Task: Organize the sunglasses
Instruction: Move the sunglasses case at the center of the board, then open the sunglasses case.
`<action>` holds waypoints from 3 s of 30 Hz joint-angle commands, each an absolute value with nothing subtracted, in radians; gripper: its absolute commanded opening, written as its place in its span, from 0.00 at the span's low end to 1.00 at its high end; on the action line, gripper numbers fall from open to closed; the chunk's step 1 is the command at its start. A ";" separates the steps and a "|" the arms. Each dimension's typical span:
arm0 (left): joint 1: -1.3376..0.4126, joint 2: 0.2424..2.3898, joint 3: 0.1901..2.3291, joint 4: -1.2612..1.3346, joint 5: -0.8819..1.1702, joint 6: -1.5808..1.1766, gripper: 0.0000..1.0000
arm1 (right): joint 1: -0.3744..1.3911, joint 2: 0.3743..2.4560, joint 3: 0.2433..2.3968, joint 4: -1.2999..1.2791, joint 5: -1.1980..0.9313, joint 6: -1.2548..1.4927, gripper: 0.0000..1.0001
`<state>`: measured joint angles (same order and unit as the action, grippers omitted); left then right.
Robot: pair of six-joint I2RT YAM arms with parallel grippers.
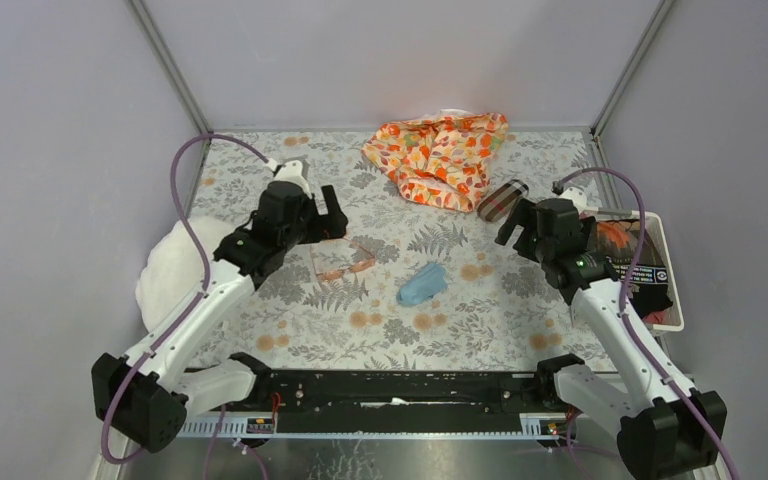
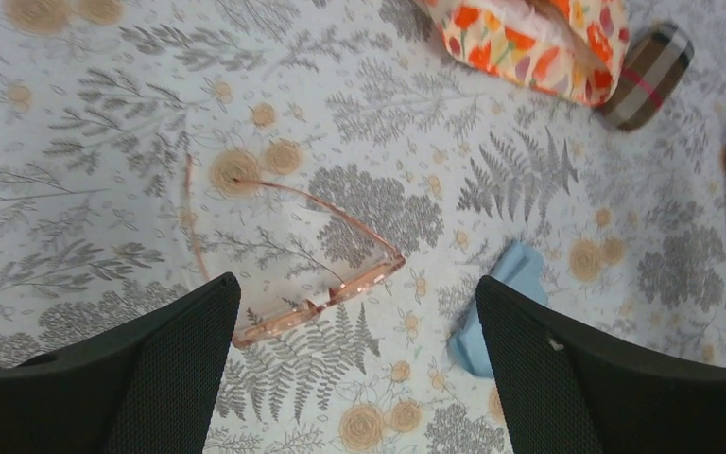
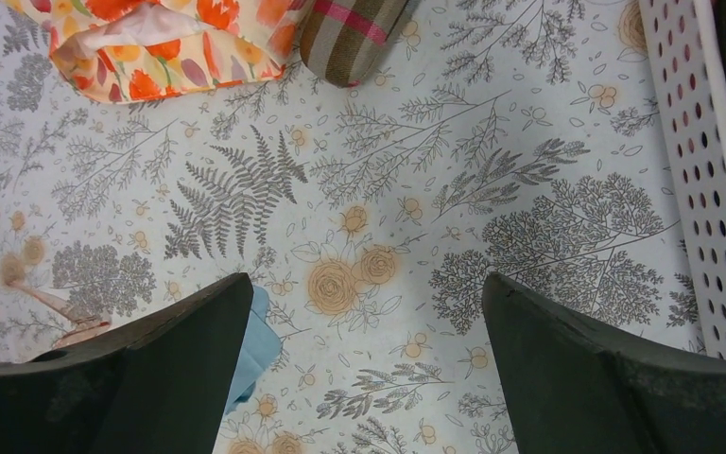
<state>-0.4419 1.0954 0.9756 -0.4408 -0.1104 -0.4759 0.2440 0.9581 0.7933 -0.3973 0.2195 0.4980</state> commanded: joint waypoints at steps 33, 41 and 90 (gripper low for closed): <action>-0.920 1.309 0.989 -0.369 -0.267 -0.578 0.99 | 0.124 2.038 1.644 -0.575 0.328 0.643 1.00; -0.920 1.292 0.984 -0.387 -0.281 -0.572 0.99 | 0.121 2.238 1.817 -0.675 0.314 0.657 0.99; -0.726 1.470 1.082 -0.434 -0.128 -0.685 0.99 | 0.559 1.511 0.799 -0.355 0.230 0.460 0.77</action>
<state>-0.7246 1.4593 1.0542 -0.4240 -0.1276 -0.6788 0.5514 1.5375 0.8207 -0.3717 0.2016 0.4564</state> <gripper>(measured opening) 0.986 0.809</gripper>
